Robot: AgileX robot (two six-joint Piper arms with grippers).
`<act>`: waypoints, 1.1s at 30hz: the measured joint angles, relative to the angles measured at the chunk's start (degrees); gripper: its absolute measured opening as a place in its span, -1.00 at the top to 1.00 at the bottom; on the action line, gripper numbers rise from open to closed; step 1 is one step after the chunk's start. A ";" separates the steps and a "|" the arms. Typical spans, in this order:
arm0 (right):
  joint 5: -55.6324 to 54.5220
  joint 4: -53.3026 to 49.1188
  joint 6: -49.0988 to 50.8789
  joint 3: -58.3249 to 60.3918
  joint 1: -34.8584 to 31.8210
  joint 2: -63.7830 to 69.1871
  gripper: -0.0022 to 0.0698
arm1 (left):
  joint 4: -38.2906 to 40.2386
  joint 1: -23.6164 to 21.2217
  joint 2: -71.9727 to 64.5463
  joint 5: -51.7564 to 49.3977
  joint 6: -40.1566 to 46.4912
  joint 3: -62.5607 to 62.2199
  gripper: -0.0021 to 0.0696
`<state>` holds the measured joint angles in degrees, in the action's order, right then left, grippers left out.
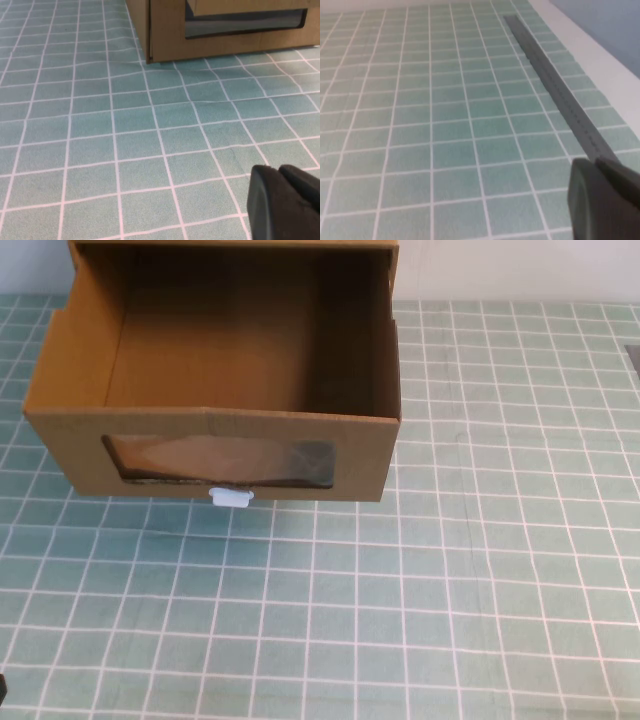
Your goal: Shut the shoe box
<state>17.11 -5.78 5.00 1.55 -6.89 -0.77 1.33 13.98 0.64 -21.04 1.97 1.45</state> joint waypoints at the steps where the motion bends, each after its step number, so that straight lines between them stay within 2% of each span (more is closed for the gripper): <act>1: 0.00 0.00 0.00 0.00 0.00 0.00 0.98 | 0.00 0.00 0.00 0.00 0.00 0.00 0.96; 9: -5.82 0.00 0.00 0.00 0.00 0.00 0.98 | 0.00 0.00 0.00 0.00 0.00 0.00 0.96; 25: -8.96 0.00 0.00 0.00 0.00 0.00 0.98 | -0.10 0.00 0.00 0.24 0.00 0.00 0.96; 29: -13.23 0.00 0.00 0.00 0.00 0.00 0.98 | -0.10 0.00 0.00 4.26 -0.23 0.00 0.96; 33: -22.56 0.00 0.00 0.00 0.00 0.00 0.98 | -0.10 0.00 0.00 14.84 -0.36 0.12 0.96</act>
<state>-5.45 -5.78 5.00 1.55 -6.89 -0.77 1.23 13.98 0.64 -6.20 1.61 1.57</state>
